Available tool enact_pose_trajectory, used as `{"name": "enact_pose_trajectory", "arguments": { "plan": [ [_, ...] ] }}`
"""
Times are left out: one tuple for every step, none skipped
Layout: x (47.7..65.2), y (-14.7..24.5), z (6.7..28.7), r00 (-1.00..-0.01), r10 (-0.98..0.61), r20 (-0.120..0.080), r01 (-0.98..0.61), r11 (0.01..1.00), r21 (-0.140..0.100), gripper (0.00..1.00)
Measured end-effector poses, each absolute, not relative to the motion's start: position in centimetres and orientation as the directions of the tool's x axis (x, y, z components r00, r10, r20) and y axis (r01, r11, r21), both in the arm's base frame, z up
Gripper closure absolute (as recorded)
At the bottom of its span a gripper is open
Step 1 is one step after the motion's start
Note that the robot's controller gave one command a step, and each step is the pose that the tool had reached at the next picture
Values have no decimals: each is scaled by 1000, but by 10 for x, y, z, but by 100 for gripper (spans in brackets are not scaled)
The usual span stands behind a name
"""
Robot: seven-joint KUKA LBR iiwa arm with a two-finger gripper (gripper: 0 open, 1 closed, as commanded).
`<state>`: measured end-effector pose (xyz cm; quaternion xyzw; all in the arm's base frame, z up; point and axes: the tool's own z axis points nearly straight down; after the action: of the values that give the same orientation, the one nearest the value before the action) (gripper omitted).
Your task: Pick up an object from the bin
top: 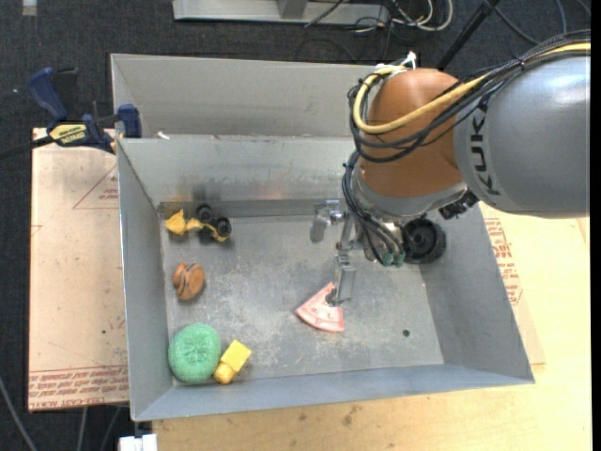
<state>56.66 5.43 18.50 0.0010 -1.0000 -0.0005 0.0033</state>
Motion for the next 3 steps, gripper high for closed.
{"name": "enact_pose_trajectory", "arguments": {
  "plan": [
    [568,54,189,-1000,-1,-1,-1,1000,1,0],
    [557,45,169,-997,-77,-9,-77,997,2,0],
    [554,37,108,-992,-125,-6,-125,992,0,0]
  ]
}}
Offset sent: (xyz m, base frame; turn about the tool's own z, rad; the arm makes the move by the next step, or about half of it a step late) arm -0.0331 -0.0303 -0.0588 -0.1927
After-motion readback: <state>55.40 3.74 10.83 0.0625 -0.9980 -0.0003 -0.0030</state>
